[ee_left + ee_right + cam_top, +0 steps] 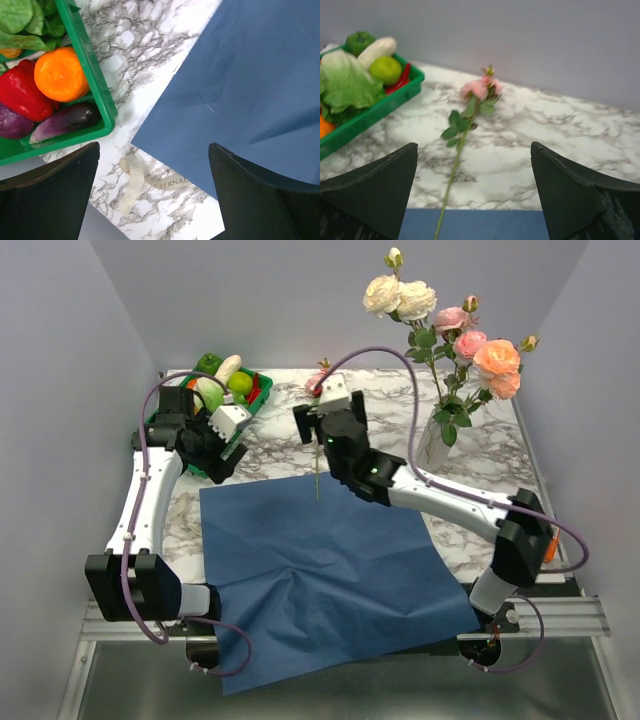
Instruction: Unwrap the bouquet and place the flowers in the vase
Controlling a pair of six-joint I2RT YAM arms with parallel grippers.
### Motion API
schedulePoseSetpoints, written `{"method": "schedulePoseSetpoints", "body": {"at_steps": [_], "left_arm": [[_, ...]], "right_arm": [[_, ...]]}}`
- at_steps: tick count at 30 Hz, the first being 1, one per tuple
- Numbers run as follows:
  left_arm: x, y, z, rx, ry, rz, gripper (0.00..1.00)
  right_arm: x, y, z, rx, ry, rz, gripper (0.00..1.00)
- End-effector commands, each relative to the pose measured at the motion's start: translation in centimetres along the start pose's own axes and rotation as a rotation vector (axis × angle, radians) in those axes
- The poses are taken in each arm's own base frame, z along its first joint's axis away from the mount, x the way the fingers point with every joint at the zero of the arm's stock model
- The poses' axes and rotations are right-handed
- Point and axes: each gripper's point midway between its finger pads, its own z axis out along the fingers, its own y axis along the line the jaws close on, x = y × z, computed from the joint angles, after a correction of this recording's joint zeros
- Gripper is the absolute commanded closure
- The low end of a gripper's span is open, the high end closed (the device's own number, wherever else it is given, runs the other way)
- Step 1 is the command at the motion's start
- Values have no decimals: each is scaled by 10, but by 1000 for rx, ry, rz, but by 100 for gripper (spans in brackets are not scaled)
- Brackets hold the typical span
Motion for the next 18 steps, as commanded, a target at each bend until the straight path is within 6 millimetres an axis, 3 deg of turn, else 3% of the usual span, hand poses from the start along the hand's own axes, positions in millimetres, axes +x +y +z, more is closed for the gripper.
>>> {"method": "schedulePoseSetpoints", "body": {"at_steps": [1,2,4,6,7,8,9,11,13,14,15,16,18], "left_arm": [[-10,8,-6,38,-66,-101,1],[-10,9,-7,34,-67,-105,1],[-12,10,-8,23,-80,-104,1],[-13,10,-10,17,-88,-100,1],[-13,11,-11,13,-86,-98,1],[-13,12,-11,7,-85,-95,1],[-12,12,-11,4,-79,-92,1],[-8,13,-11,-5,-66,-81,1],[-5,13,-9,-8,-60,-76,1],[-5,13,-9,-10,-60,-73,1],[-5,14,-8,-9,-59,-72,1],[-5,15,-8,-12,-59,-73,1],[-5,16,-6,-7,-57,-76,1]], "right_arm": [[71,47,6,-79,310,-9,0],[106,61,15,-78,388,-26,0],[115,77,21,-112,451,-17,0],[145,89,33,-131,529,31,0],[156,88,36,-133,572,47,0],[155,82,50,-111,588,124,0],[178,89,53,-140,653,139,1],[187,82,66,-120,703,176,5],[215,81,68,-107,782,142,7],[220,80,72,-101,793,135,9],[212,83,78,-110,785,148,11],[230,82,77,-108,828,128,12],[236,83,79,-120,850,138,19]]}}
